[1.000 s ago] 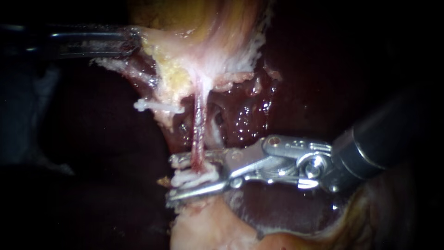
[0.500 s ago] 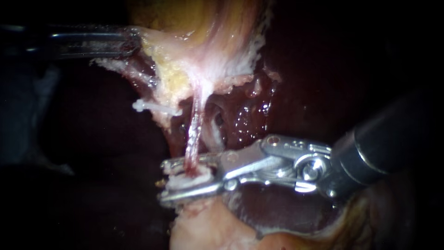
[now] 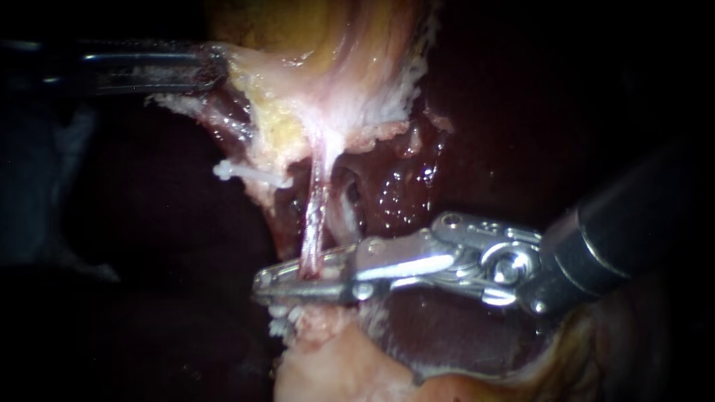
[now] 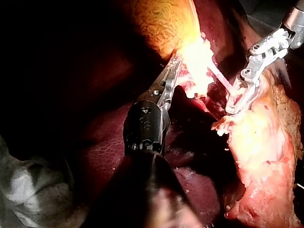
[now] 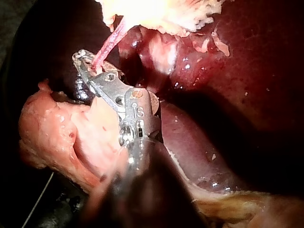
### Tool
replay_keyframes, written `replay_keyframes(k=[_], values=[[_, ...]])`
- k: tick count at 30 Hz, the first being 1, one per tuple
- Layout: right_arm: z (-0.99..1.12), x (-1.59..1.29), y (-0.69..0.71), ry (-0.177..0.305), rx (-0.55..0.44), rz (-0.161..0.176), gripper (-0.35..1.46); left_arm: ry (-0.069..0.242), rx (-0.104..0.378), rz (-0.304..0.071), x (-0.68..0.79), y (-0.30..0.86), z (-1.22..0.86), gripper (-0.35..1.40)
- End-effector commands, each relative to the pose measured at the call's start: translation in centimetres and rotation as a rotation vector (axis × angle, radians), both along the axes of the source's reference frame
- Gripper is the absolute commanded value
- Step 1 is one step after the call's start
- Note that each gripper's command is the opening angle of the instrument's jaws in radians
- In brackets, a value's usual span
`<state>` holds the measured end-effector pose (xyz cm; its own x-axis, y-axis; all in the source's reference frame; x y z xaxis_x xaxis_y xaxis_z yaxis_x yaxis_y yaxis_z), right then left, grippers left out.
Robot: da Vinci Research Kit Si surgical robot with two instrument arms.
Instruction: Clipping second clip right tube
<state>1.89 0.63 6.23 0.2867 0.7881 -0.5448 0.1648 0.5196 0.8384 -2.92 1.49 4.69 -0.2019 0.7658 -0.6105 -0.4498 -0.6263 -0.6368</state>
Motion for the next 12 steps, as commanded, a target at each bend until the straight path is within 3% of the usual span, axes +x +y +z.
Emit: replay_keyframes(k=[1, 4, 12], values=[[0.00, -0.02, -0.01, -0.021, -0.008, -0.009, -0.35, 0.000, 0.000, 0.000, 0.00, 0.00, 0.00, -0.35], [0.01, -0.03, -0.02, -0.043, -0.016, -0.023, -0.35, -0.001, 0.000, 0.001, 0.01, 0.01, 0.01, -0.35], [0.05, -0.03, -0.03, -0.043, -0.018, -0.023, -0.35, -0.001, 0.000, 0.001, 0.01, 0.00, 0.01, -0.35]])
